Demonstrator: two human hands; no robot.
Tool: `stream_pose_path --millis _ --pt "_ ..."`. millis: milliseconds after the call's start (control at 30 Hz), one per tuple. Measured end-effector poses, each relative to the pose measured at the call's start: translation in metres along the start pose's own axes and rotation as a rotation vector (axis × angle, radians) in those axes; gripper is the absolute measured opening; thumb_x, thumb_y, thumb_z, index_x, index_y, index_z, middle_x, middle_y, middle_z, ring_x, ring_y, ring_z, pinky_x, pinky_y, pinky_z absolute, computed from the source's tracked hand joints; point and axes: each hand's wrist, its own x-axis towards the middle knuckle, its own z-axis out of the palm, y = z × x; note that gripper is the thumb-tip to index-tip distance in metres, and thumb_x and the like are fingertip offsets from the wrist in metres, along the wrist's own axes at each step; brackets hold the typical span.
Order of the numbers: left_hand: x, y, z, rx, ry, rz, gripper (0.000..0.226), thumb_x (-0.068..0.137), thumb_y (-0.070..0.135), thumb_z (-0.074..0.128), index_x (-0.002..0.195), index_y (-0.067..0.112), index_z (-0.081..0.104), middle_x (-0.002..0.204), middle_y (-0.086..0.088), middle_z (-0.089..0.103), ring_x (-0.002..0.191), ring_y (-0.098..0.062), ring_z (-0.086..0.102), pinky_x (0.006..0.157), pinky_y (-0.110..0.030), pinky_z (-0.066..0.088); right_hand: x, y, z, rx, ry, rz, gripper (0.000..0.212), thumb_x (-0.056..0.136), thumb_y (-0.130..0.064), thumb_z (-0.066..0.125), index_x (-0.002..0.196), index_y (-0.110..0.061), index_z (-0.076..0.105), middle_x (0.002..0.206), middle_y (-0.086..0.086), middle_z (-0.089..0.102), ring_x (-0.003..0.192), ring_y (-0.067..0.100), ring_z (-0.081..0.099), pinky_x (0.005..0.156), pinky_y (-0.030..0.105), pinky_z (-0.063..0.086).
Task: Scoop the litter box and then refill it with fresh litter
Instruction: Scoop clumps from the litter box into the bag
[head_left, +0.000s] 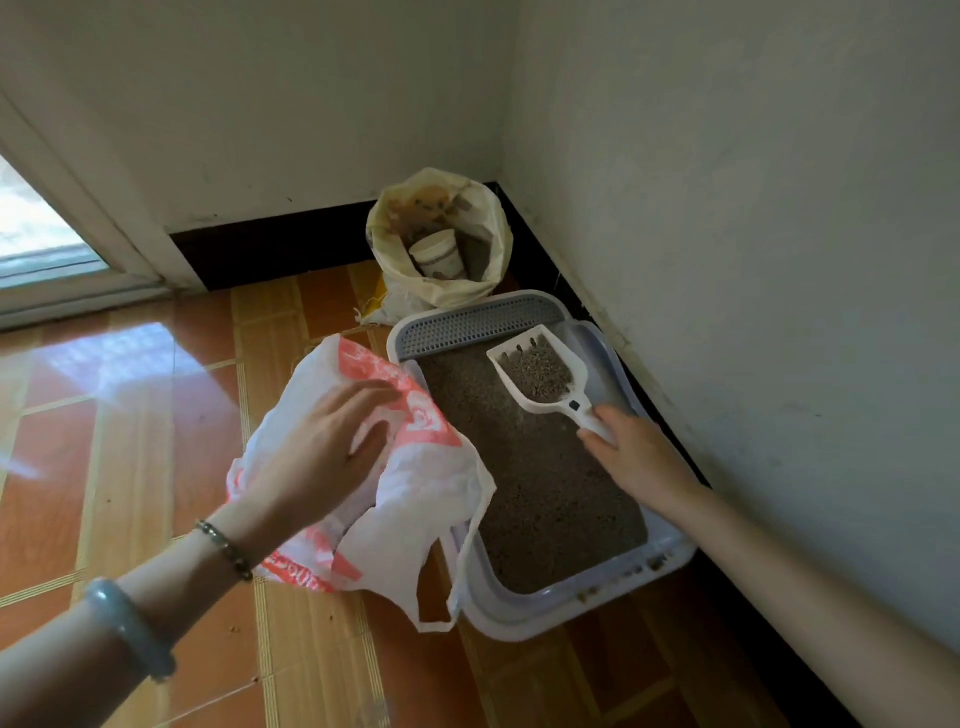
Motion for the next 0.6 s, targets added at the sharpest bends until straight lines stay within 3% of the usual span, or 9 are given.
stream_pose_path --millis 100,200,333,500,600 --pt "0.001 -0.016 -0.009 0.162 0.066 -0.108 0.035 0.086 0.008 0.062 0.121 0.012 0.059 0.131 -0.010 0.055 0.125 -0.029 0.044 0.103 -0.040 0.033 -0.003 0.000 -0.002 -0.006 -0.001 -0.008 0.020 0.095 -0.027 0.050 0.110 -0.017 0.056 0.073 -0.007 0.053 0.064 0.008 0.054 0.051 0.022 0.037" --pt "-0.001 -0.033 -0.011 0.276 0.048 -0.240 0.034 0.085 0.014 0.065 0.118 0.014 0.061 0.140 -0.016 0.044 0.134 -0.037 0.030 0.107 -0.055 0.026 -0.002 -0.004 -0.004 -0.050 0.018 -0.043 0.020 0.094 -0.028 0.050 0.111 -0.017 0.056 0.073 -0.007 0.053 0.064 0.006 0.052 0.052 0.022 0.037" --pt "-0.005 -0.043 -0.010 0.287 -0.029 -0.359 0.033 0.085 0.027 0.066 0.117 0.020 0.063 0.148 -0.016 0.031 0.139 -0.038 0.021 0.108 -0.058 0.023 -0.002 -0.006 -0.004 -0.069 0.043 -0.067 0.021 0.094 -0.029 0.050 0.110 -0.016 0.056 0.076 -0.003 0.055 0.064 0.009 0.052 0.052 0.023 0.038" --pt "-0.005 -0.049 -0.012 0.207 -0.102 -0.471 0.030 0.086 0.028 0.063 0.117 0.025 0.062 0.151 -0.016 0.026 0.121 -0.042 0.048 0.096 -0.055 0.044 -0.005 -0.004 -0.003 -0.079 0.045 -0.066 0.023 0.094 -0.027 0.051 0.114 -0.015 0.056 0.077 -0.003 0.054 0.063 0.008 0.052 0.051 0.020 0.034" --pt "-0.004 -0.048 -0.012 0.181 -0.102 -0.501 0.029 0.088 0.023 0.062 0.117 0.024 0.062 0.150 -0.016 0.029 0.110 -0.038 0.057 0.093 -0.050 0.049 -0.006 -0.002 -0.004 -0.111 0.036 -0.083 0.024 0.094 -0.027 0.051 0.113 -0.015 0.056 0.080 -0.002 0.055 0.065 0.010 0.053 0.052 0.022 0.038"
